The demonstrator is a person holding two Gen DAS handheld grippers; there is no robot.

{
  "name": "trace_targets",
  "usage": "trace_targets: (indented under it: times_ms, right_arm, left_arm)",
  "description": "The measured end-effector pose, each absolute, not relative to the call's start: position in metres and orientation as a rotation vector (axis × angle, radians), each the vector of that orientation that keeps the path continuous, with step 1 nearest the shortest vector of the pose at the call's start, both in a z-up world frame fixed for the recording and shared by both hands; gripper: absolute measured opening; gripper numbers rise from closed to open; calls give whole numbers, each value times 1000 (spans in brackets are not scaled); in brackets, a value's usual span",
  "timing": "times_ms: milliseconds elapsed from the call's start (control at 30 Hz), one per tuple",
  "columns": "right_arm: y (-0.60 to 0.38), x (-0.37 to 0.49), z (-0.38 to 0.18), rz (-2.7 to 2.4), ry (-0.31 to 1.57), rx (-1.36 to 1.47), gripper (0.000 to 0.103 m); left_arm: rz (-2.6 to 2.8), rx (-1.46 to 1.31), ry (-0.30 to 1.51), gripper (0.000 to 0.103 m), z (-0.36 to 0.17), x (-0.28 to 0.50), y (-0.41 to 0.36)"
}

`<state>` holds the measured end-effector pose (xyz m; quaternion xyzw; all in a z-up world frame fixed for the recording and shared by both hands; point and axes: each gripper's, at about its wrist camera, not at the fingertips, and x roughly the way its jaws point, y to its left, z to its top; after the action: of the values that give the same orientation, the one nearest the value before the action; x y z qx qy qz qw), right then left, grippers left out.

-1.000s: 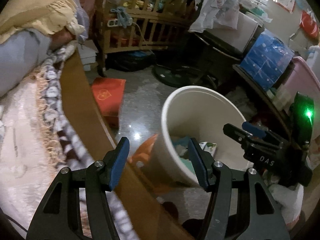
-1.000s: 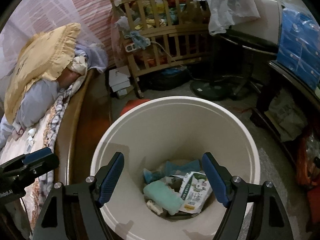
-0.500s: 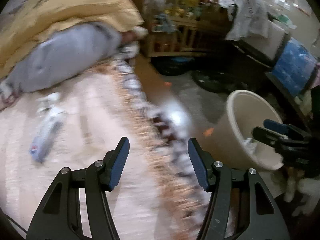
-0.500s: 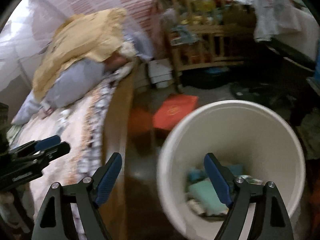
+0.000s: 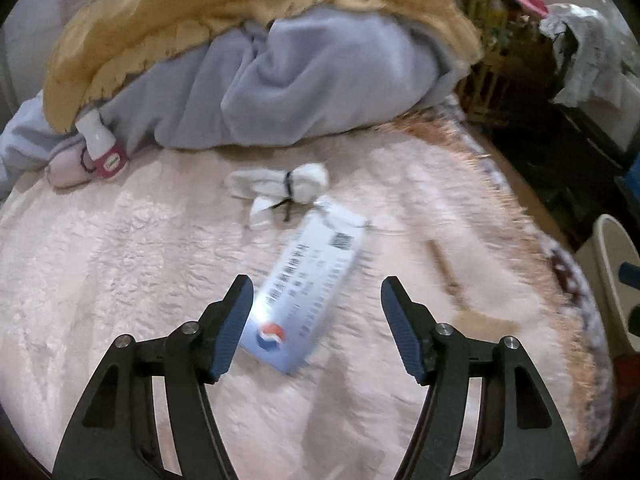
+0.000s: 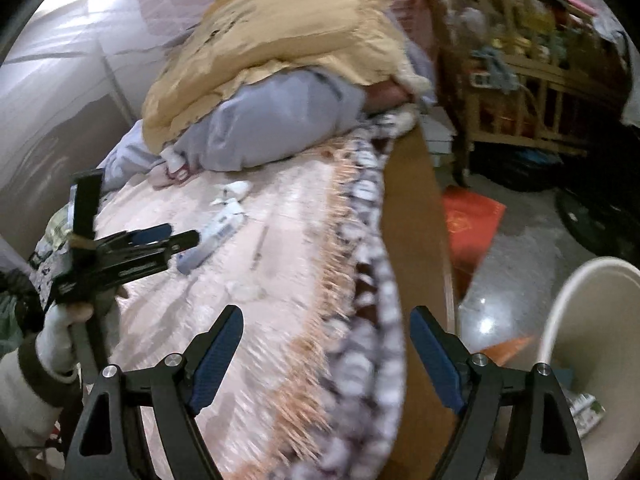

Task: Collect trash
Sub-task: 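Move both open tools back over the remaining trash on the bed, then grasp the white-blue medicine box with left tool while right tool grasps white tissue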

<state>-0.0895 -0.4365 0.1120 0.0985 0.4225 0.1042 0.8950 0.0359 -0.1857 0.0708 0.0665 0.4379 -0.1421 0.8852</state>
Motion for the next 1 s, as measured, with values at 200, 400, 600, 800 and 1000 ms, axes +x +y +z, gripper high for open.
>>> trace_targets:
  times_ms: [200, 400, 600, 800, 1000]
  right_arm:
    - [-411, -58, 108, 258, 900, 177, 83]
    - [-386, -26, 100, 301, 921, 157, 83]
    - [-345, 17, 90, 370, 941, 103, 83]
    - [-289, 81, 79, 405, 915, -31, 83]
    - [-245, 135, 62, 397, 911, -193, 81]
  left_arm:
    - [-266, 178, 975, 65, 40, 66, -183]
    - [-301, 66, 1014, 55, 36, 77, -161]
    - [-246, -24, 1008, 52, 54, 58, -108]
    - [-212, -42, 992, 52, 71, 25, -70]
    - [-196, -44, 962, 52, 77, -1, -58]
